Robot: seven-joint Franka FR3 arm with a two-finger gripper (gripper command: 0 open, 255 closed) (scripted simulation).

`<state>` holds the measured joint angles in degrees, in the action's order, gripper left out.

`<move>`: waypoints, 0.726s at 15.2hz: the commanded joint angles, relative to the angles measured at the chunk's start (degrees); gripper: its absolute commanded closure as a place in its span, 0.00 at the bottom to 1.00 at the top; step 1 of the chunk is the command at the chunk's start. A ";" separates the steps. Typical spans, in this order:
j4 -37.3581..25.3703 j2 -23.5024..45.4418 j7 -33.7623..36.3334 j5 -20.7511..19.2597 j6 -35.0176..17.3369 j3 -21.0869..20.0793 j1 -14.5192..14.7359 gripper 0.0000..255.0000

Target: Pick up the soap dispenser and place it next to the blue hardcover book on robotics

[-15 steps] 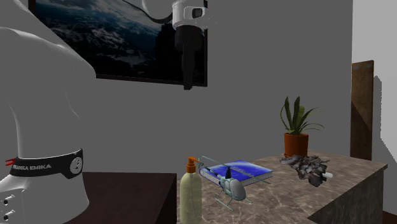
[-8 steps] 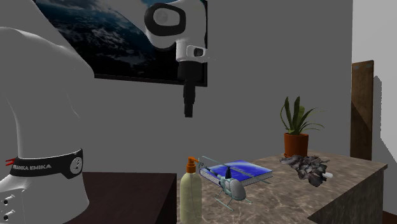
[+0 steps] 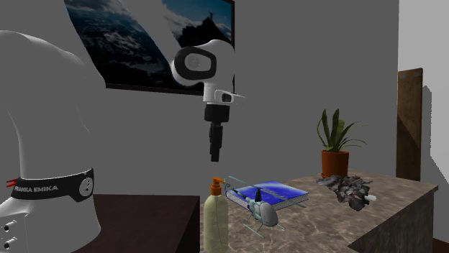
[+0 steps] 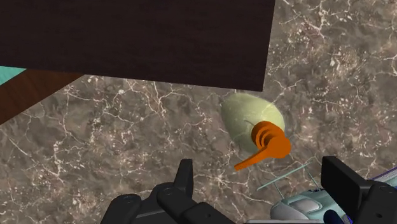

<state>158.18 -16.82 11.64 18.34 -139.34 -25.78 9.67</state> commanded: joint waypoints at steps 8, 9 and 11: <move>-2.07 19.23 10.01 -8.43 -15.95 -4.63 -0.44 0.00; -2.05 20.34 10.72 -9.42 -16.99 -4.45 -0.40 0.00; -2.05 22.59 12.27 -11.61 -19.04 -3.87 -0.15 0.00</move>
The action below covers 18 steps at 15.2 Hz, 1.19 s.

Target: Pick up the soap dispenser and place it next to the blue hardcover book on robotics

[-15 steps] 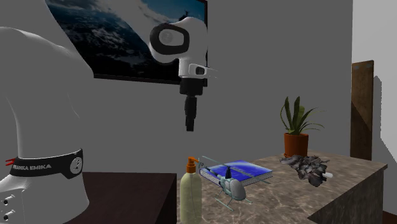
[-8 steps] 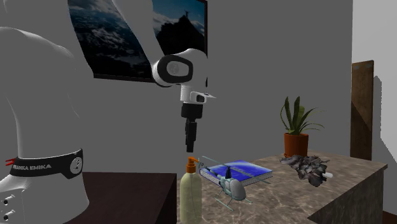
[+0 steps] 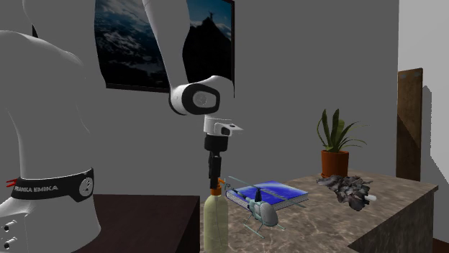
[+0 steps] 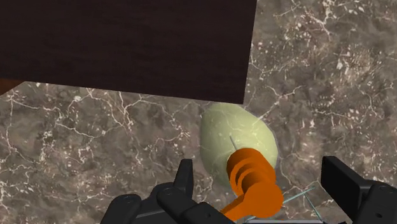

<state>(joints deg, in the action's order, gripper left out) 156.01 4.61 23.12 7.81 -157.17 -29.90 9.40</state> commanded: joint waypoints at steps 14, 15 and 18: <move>0.06 2.95 2.11 -2.95 -2.80 1.05 0.60 1.00; 0.05 2.95 2.10 -2.94 -2.79 1.05 0.60 1.00; 0.06 2.93 2.10 -2.93 -2.79 1.04 0.60 1.00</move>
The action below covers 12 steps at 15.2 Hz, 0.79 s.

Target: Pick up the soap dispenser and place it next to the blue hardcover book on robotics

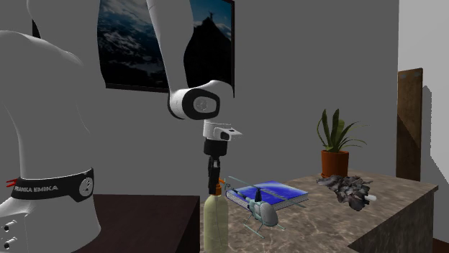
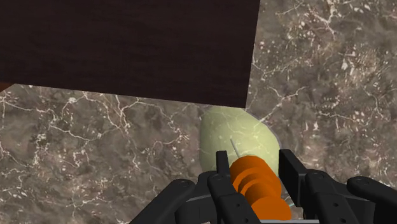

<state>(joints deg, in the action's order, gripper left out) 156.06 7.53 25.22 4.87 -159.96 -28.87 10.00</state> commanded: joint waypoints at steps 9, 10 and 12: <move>0.19 -9.16 -5.40 8.38 8.25 -2.44 -0.71 1.00; 0.14 -10.26 -5.87 9.12 9.33 -2.45 -0.61 1.00; -0.01 -12.40 -6.67 10.40 11.49 -2.35 -0.35 1.00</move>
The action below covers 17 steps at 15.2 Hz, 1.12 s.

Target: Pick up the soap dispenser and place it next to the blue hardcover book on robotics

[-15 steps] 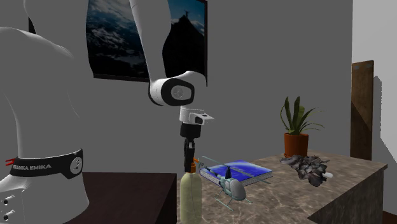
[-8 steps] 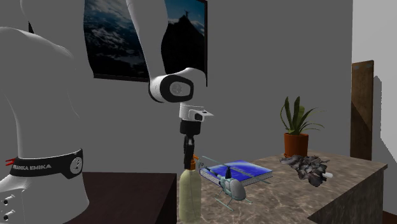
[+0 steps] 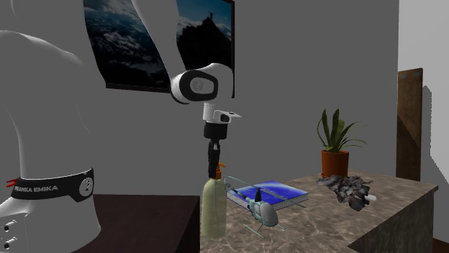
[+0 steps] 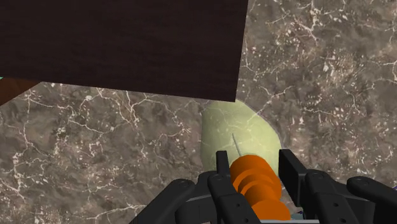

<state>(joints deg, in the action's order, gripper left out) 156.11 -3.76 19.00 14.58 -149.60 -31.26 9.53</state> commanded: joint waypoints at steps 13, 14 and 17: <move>-2.41 -13.00 -2.77 4.42 14.94 2.16 1.64 1.00; -2.69 -13.77 -2.82 4.50 15.96 2.36 1.71 1.00; -3.60 -15.92 -2.92 4.63 18.99 2.97 1.90 1.00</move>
<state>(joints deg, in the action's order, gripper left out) 152.82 -18.84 16.12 19.13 -131.76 -28.52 11.35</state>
